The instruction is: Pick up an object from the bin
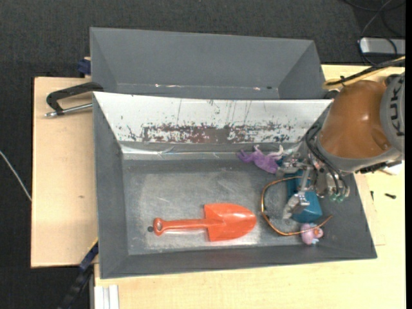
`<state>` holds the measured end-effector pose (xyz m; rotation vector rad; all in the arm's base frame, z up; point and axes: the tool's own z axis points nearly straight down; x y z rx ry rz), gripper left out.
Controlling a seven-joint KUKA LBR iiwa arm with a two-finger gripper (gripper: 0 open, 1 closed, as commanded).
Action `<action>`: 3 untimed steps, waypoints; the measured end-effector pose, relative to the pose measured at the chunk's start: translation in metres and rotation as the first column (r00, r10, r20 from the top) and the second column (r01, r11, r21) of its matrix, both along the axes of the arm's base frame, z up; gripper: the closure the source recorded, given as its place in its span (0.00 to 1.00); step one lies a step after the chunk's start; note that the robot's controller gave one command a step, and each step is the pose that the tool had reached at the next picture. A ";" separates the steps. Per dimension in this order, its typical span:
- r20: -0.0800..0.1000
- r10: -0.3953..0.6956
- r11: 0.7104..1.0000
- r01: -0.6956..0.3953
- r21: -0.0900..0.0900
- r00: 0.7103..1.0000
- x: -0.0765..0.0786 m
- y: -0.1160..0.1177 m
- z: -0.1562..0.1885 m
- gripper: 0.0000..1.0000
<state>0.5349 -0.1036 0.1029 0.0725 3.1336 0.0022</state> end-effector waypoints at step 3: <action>-0.002 -0.099 0.995 0.099 0.000 0.995 0.026 0.034 0.110 1.00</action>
Offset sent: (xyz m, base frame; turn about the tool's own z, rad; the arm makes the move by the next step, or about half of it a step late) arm 0.0000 0.0000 0.0000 0.0000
